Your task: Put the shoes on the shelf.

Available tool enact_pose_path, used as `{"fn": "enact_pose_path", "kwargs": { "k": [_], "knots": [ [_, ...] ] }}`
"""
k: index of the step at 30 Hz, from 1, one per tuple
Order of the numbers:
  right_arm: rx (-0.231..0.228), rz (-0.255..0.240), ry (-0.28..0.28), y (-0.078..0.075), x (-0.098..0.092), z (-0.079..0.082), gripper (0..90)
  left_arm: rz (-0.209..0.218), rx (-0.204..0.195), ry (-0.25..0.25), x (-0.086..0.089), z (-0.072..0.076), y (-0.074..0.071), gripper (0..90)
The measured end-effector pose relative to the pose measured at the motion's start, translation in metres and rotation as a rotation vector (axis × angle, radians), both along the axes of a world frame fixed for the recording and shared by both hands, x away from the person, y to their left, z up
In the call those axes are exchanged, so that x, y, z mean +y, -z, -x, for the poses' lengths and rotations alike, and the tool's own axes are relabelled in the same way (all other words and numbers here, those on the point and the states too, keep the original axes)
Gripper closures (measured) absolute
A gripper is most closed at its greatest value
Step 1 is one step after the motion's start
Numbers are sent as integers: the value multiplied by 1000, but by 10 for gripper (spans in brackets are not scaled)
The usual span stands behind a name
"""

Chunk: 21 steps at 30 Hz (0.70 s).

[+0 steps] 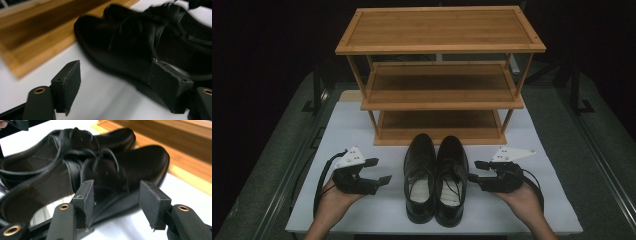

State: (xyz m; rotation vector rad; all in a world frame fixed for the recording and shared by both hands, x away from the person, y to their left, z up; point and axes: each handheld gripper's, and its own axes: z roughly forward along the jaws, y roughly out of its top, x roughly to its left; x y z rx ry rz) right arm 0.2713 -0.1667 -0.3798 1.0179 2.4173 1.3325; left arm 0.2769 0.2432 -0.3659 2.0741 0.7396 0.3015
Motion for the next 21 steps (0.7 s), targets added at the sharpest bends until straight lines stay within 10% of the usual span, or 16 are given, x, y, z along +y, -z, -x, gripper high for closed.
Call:
{"fn": "enact_pose_path", "kwargs": {
  "k": [21],
  "knots": [
    [4, -20, -76, -4, 34, -14, 434, 14, 14, 111, -57, -32, 6, 302]
  ]
}}
